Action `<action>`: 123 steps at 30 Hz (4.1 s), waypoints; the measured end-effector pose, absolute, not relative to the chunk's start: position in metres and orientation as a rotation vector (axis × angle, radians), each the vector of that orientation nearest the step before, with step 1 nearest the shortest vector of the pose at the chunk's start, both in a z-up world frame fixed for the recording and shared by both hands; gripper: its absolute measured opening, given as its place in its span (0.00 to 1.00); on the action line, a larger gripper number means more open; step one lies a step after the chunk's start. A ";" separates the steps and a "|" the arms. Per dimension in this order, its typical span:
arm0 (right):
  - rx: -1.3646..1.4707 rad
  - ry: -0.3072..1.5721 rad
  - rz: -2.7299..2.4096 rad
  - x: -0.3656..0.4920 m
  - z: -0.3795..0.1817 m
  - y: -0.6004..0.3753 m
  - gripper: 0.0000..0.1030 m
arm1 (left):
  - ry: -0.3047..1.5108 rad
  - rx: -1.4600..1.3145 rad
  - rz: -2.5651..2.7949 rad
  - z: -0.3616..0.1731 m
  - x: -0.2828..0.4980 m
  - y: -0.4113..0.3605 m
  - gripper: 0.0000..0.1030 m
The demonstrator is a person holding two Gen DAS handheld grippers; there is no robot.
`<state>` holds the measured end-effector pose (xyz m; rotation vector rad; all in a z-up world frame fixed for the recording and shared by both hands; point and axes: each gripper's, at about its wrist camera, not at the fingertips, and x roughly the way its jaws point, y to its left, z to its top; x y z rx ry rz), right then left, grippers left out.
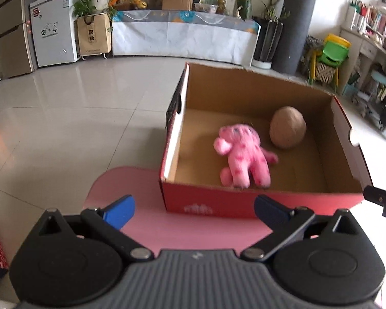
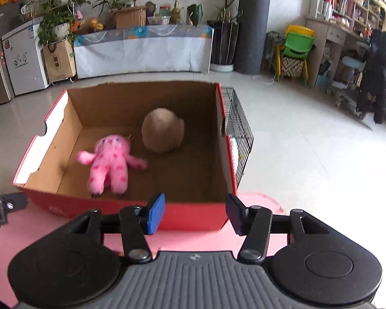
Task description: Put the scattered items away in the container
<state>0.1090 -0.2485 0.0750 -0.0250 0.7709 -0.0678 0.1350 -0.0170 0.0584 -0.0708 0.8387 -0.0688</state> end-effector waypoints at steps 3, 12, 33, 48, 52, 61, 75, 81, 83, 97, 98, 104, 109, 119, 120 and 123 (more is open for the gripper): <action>-0.019 0.783 -0.055 0.098 0.075 -0.246 0.51 | 0.848 -0.050 -0.084 0.056 0.124 -0.022 1.00; 0.024 0.821 -0.070 0.066 0.072 -0.251 0.51 | 0.893 -0.045 -0.113 0.049 0.096 -0.028 1.00; 0.121 0.944 -0.133 0.019 0.054 -0.271 0.52 | 1.009 0.112 -0.241 0.018 0.034 -0.072 1.00; 0.043 1.020 -0.125 -0.006 0.037 -0.252 0.52 | 1.082 0.137 -0.194 0.006 0.010 -0.068 1.00; 0.024 1.027 -0.121 -0.010 0.034 -0.249 0.52 | 1.087 0.134 -0.186 0.006 0.007 -0.066 1.00; 0.030 1.034 -0.072 -0.006 0.035 -0.243 0.52 | 1.102 0.122 -0.161 0.004 0.009 -0.060 1.00; -0.147 0.968 0.185 0.037 0.061 -0.246 0.53 | 1.043 0.042 -0.239 0.028 0.022 -0.079 1.00; -0.112 1.005 0.272 0.058 0.047 -0.255 0.60 | 1.029 0.008 -0.280 0.031 0.038 -0.096 1.00; -0.114 1.019 0.291 0.065 0.041 -0.254 0.60 | 1.028 0.013 -0.291 0.029 0.044 -0.102 1.00; -0.031 1.083 0.324 0.095 0.017 -0.248 0.68 | 1.038 -0.057 -0.235 0.013 0.066 -0.089 1.00; -0.015 1.079 0.336 0.095 0.018 -0.248 0.68 | 1.032 -0.048 -0.224 0.013 0.067 -0.089 1.00; 0.048 1.039 0.459 0.094 0.029 -0.239 0.68 | 0.966 -0.030 -0.184 0.025 0.064 -0.080 1.00; 0.116 0.990 0.440 0.093 0.043 -0.250 0.68 | 0.954 -0.034 -0.172 0.028 0.065 -0.074 1.00; 0.180 1.040 0.179 0.098 0.041 -0.287 0.68 | 0.902 -0.058 -0.174 0.038 0.064 -0.067 1.00; 0.179 1.032 0.173 0.098 0.042 -0.287 0.68 | 0.911 -0.058 -0.173 0.037 0.065 -0.067 1.00; 0.172 1.008 0.186 0.099 0.046 -0.283 0.68 | 0.928 -0.066 -0.164 0.033 0.066 -0.063 1.00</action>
